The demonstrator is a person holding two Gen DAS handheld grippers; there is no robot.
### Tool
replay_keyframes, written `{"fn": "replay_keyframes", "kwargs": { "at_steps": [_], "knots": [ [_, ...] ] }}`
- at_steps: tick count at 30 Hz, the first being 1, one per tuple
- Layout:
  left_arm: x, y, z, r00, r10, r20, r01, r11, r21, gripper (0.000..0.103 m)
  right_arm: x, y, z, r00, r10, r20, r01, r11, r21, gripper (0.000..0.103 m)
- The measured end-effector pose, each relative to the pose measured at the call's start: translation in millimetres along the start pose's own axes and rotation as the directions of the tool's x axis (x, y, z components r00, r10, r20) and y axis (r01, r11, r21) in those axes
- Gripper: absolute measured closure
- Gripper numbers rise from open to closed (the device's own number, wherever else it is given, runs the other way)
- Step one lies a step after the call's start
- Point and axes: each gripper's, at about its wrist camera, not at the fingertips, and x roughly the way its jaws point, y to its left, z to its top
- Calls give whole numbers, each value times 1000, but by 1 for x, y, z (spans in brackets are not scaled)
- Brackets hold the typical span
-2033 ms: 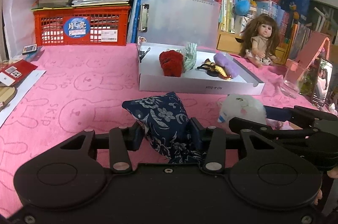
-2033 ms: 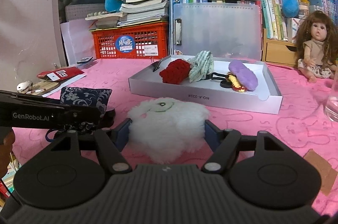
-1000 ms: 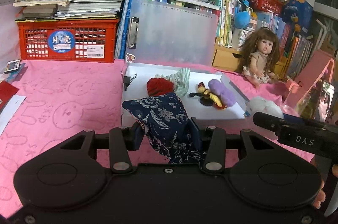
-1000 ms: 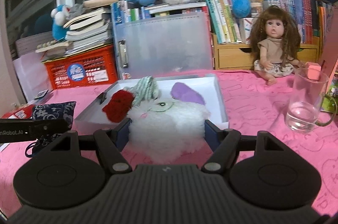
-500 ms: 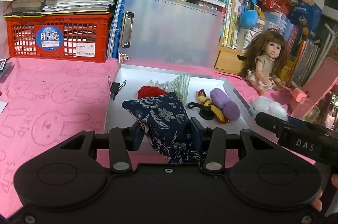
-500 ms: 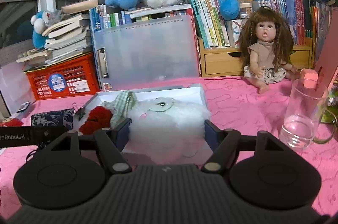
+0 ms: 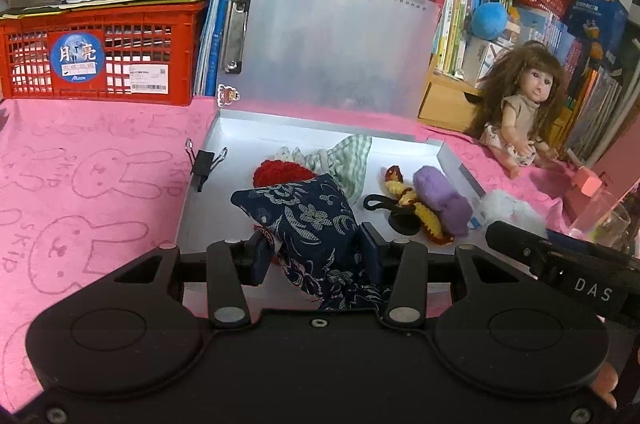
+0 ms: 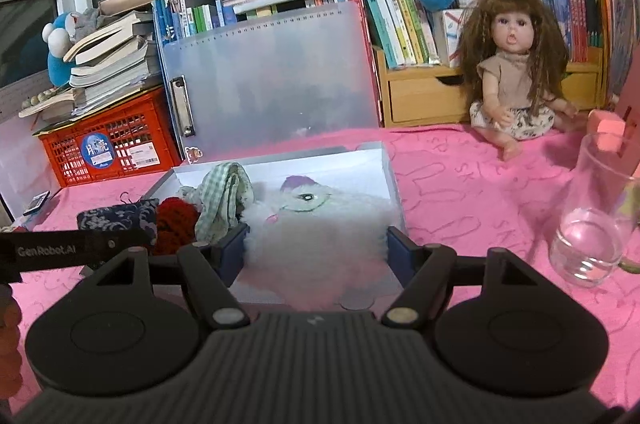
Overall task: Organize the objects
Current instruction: 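Carry the blue pouch and white plush over the tray and lower them in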
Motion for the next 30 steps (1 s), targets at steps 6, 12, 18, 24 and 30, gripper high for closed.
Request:
{"fn": "replay_keyframes", "kwargs": {
  "at_steps": [6,12,18,24,30],
  "knots": [
    [16,-3,0,1000,1,-17,-1,1000,5,60,14,1,0,1000,2,-28,-2,1000,-5,30],
    [27,-6,2,1000,9,-6,-9,1000,17,60,27,1,1,998,5,-55,-5,1000,-7,30],
    [41,-6,6,999,35,5,-35,999,19,60,40,1,4,997,12,-76,-11,1000,13,30],
    [55,-7,6,998,64,-4,-64,998,5,60,49,-5,10,997,13,-70,-9,999,51,30],
    [66,-10,9,996,88,-6,-88,996,15,60,59,-9,16,997,-5,-82,10,998,59,30]
  ]
}}
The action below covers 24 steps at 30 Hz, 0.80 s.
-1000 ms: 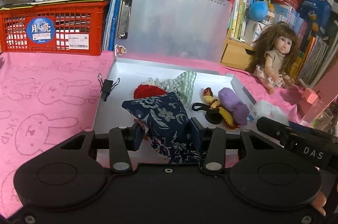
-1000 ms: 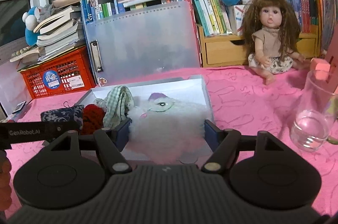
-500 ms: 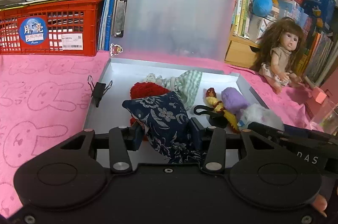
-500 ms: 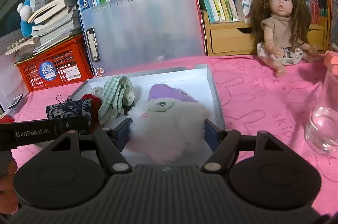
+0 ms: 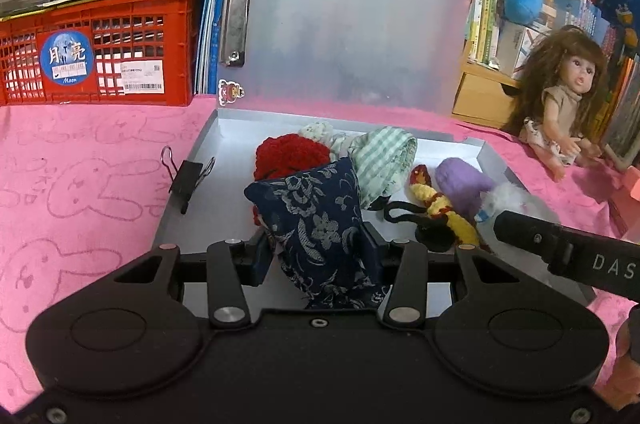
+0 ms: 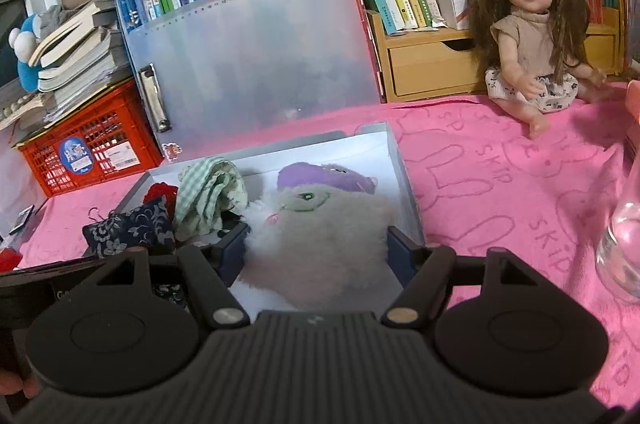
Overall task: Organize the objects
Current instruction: 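Carry the blue pouch and white plush over the tray and lower them in, then open both grippers to release the pouch and plush, then pull back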
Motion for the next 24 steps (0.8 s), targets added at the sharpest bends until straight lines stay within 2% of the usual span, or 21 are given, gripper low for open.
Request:
{"fn": "replay_keyframes", "kwargs": {
  "at_steps": [24],
  "knots": [
    [20,2,-2,999,34,-32,-34,999,-16,59,15,0,-10,999,4,-52,-5,1000,-20,30]
  ]
}}
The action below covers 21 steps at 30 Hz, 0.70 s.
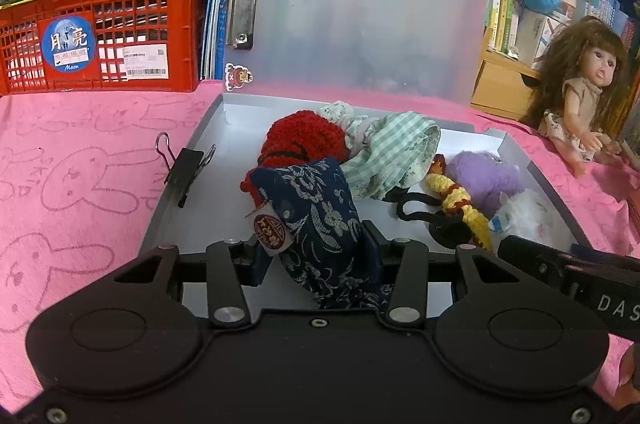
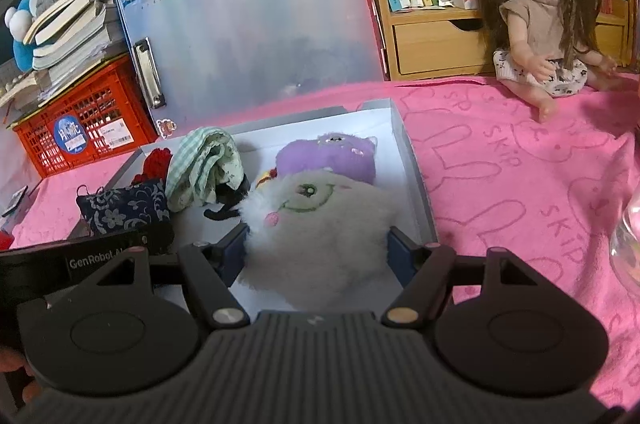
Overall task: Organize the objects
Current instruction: 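Open both grippers to release the pouch and plush, then pull back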
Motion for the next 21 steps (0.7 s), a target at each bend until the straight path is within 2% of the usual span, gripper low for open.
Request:
{"fn": "replay_keyframes", "kwargs": {
  "at_steps": [4,6,8,21],
  "knots": [
    [-3,4,1,1000,-21,-6,21,999,-29,36,-1,1,0,1000,1,-8,-1,1000,2,27],
    [-8,4,2,999,-34,1,34,999,-29,34,-3,1,1,1000,-3,-6,3,1000,9,21],
    [-14,2,3,999,-31,10,31,999,-17,25,-7,0,1,1000,1,3,-1,1000,17,18],
    [-68,10,-6,996,-70,51,69,997,25,16,-54,3,7,997,40,59,-41,999,19,14]
  ]
}}
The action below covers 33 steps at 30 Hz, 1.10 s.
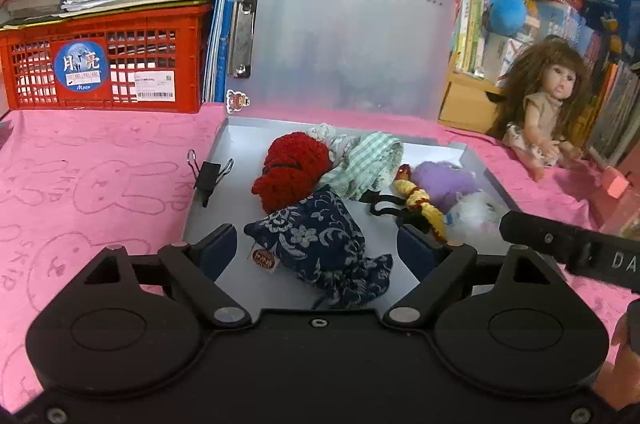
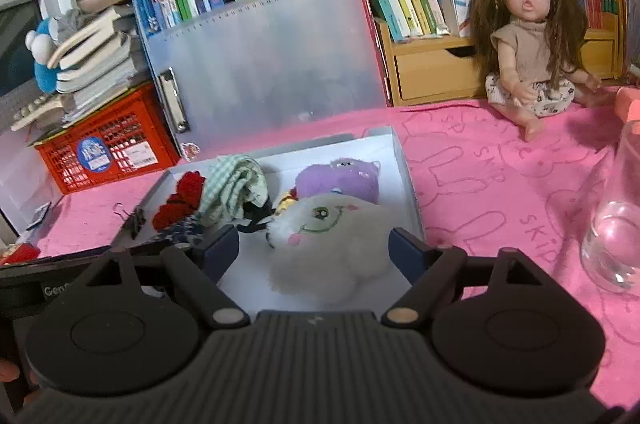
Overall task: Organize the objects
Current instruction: 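Open both grippers to release the pouch and plush, then pull back, then move the left gripper to a black round disc while the right approaches a pink translucent bow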
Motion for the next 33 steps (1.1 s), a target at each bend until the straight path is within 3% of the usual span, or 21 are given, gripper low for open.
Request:
{"fn": "replay_keyframes", "kwargs": {
  "at_steps": [12,23,33],
  "knots": [
    [-53,8,-25,999,-16,38,14,999,52,13,-50,8,-9,997,52,52,-50,998,-28,10],
    [-89,20,-62,998,7,66,-13,997,82,12,-62,35,-51,999,23,47,-16,990,-143,9],
    [-107,25,-91,996,34,81,-42,994,102,12,-74,42,-84,999,-1,43,9,985,-172,9]
  ]
}}
